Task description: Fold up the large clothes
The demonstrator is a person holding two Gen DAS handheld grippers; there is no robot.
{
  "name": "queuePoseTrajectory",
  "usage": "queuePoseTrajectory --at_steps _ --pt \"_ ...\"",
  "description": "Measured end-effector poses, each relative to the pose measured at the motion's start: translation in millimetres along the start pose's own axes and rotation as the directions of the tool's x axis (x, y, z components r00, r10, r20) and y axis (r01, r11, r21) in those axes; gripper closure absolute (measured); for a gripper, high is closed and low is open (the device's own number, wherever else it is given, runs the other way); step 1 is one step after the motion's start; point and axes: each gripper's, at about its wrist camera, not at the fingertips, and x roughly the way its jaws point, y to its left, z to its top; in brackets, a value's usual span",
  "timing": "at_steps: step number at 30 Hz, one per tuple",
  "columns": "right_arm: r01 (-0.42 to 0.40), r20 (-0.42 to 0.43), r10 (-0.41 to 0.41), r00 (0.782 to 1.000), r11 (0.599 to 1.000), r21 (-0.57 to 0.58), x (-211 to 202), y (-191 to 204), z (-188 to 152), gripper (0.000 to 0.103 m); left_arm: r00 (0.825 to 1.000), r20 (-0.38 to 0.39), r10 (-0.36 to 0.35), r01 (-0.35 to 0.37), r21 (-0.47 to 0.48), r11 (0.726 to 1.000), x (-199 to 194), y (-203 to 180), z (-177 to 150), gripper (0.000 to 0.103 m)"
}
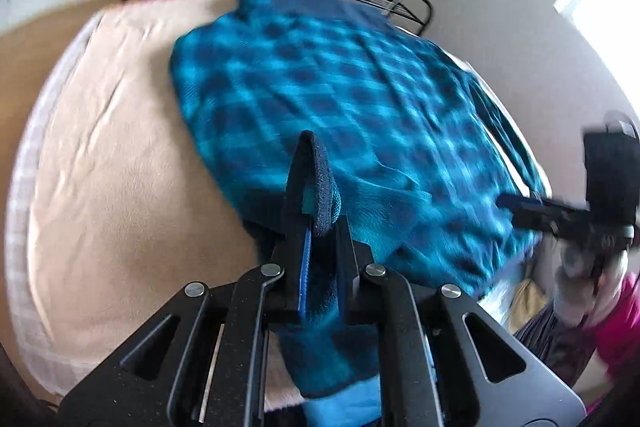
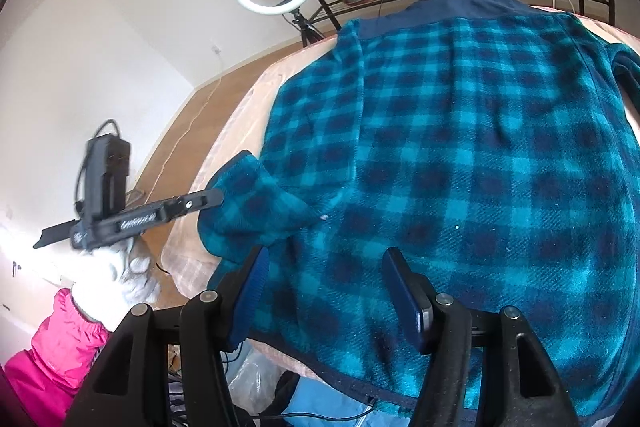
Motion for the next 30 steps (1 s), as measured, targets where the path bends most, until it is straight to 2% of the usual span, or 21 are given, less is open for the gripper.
queuePoseTrajectory --at_steps 3,7,10,13,14,15,17,20,21,23,28,29,30 --pt "-0.008 -0.007 0.008 1.0 1.0 -0.001 1.5 1.2 -1.0 0.041 1.0 0.006 -0.011 0.011 0.095 0.995 -10.0 -28.6 -10.4 0.094" --pt "-0.008 -0.012 0.008 1.0 1.0 0.009 -0.2 -1.8 -3.8 0.041 0.999 -0.04 -0.037 0.044 0.174 0.984 -18.4 -57.6 -30.9 0.093" --pt "-0.011 -0.015 0.012 1.0 1.0 0.024 -2.8 -5.5 -4.8 0.04 0.995 -0.058 -0.079 0.088 0.18 0.98 -30.7 -65.7 -45.1 0.087" --pt "-0.015 -0.012 0.015 1.0 1.0 0.023 -5.9 -4.9 -2.4 0.04 0.991 -0.022 -0.133 0.134 0.15 0.98 -50.1 -64.7 -55.2 0.087" --pt "-0.016 -0.01 0.016 1.0 1.0 0.019 -6.7 -3.8 -1.6 0.04 0.992 -0.002 -0.128 0.128 0.13 0.983 -55.7 -61.5 -58.4 0.083" --pt "-0.015 -0.009 0.015 1.0 1.0 0.012 -7.2 -1.9 -0.2 0.04 0.994 0.012 -0.11 0.108 0.114 0.988 -58.1 -58.3 -60.2 0.075" --pt "-0.012 -0.014 0.012 1.0 1.0 -0.008 -6.6 3.7 3.5 0.04 0.999 0.04 -0.034 0.033 0.034 0.999 -56.0 -40.7 -66.7 0.066" --pt "-0.004 -0.026 0.002 1.0 0.998 -0.06 -3.5 18.1 12.7 0.04 1.0 0.022 0.004 -0.002 -0.1 0.995 -39.8 -13.3 -74.4 0.066" --pt "-0.003 -0.027 0.001 1.0 0.997 -0.08 -3.2 23.6 16.5 0.04 1.0 0.009 -0.004 0.005 -0.184 0.983 -30.3 0.7 -77.8 0.066" --pt "-0.005 -0.03 0.002 1.0 0.993 -0.116 -1.4 34.6 24.4 0.04 1.0 -0.019 -0.021 0.015 -0.263 0.965 -14.5 17.2 -82.8 0.066" --pt "-0.007 -0.054 -0.002 0.999 0.985 -0.173 13.6 56.0 39.6 0.04 0.998 -0.046 -0.043 0.024 -0.354 0.935 18.0 36.0 -85.0 0.066" --pt "-0.019 -0.064 0.008 0.998 0.985 -0.173 19.6 60.3 42.1 0.04 0.997 -0.05 -0.061 0.039 -0.365 0.93 23.0 37.7 -85.6 0.075" --pt "-0.028 -0.071 0.016 0.997 0.985 -0.173 24.3 63.1 43.6 0.04 0.995 -0.053 -0.089 0.063 -0.374 0.925 27.9 39.9 -85.8 0.099"
